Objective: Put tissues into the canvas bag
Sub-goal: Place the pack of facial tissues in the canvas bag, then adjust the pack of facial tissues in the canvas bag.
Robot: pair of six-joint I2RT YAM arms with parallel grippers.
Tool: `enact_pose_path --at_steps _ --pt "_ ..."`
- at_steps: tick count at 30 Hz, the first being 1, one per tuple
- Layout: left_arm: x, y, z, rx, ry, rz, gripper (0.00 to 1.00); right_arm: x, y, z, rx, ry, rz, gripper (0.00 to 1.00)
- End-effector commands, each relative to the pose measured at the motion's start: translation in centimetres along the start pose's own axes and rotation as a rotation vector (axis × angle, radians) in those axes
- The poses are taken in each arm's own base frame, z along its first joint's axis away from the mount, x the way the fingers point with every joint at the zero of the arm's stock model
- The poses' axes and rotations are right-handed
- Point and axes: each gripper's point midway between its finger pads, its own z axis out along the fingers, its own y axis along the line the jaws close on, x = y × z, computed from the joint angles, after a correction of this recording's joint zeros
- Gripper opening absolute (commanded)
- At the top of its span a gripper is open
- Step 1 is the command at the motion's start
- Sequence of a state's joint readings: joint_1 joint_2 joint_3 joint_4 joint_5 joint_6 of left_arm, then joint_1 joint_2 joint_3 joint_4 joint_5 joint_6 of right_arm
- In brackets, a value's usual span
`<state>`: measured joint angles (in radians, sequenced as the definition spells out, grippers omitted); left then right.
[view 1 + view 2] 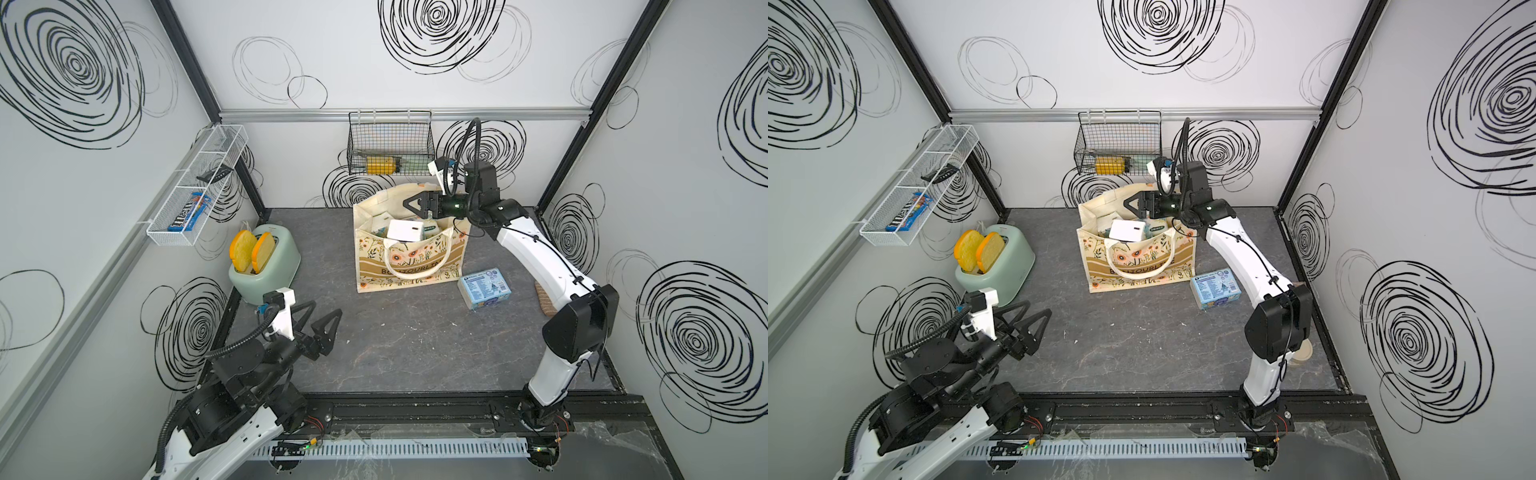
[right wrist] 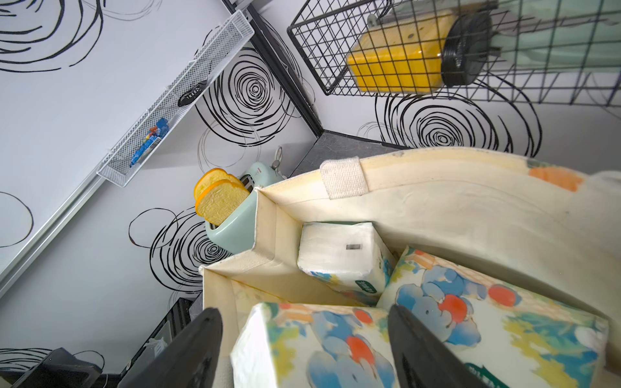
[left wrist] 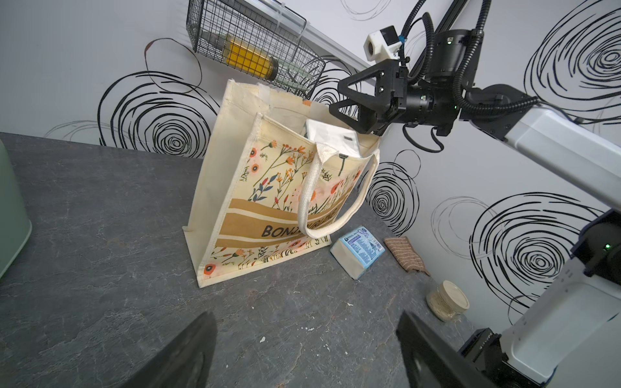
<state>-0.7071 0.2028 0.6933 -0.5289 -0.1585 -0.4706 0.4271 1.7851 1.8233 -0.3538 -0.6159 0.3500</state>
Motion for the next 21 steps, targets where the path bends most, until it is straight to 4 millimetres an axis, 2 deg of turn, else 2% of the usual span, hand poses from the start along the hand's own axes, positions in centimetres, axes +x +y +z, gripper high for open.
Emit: enact_pose_path --at_steps 1,10,15,17,19,21 --pt "-0.3 -0.1 0.3 0.000 -0.016 0.006 0.89 -0.3 1.5 -0.4 -0.040 -0.013 -0.037 0.81" --pt "-0.1 -0.1 0.3 0.000 -0.008 0.006 0.88 -0.5 2.1 -1.8 0.014 -0.019 -0.083 0.82" --pt "0.1 -0.2 0.7 0.000 0.010 0.009 0.89 1.5 3.4 -2.3 0.150 0.073 -0.210 0.79" --pt "0.4 -0.3 1.1 0.000 0.028 0.014 0.89 2.4 3.4 -2.4 0.204 0.116 -0.249 0.73" --pt "0.9 -0.4 1.7 -0.002 0.057 0.022 0.89 3.2 3.3 -2.4 0.229 0.148 -0.273 0.62" --pt "1.4 -0.4 2.4 -0.008 0.088 0.029 0.89 3.7 3.1 -2.0 0.222 0.175 -0.266 0.36"
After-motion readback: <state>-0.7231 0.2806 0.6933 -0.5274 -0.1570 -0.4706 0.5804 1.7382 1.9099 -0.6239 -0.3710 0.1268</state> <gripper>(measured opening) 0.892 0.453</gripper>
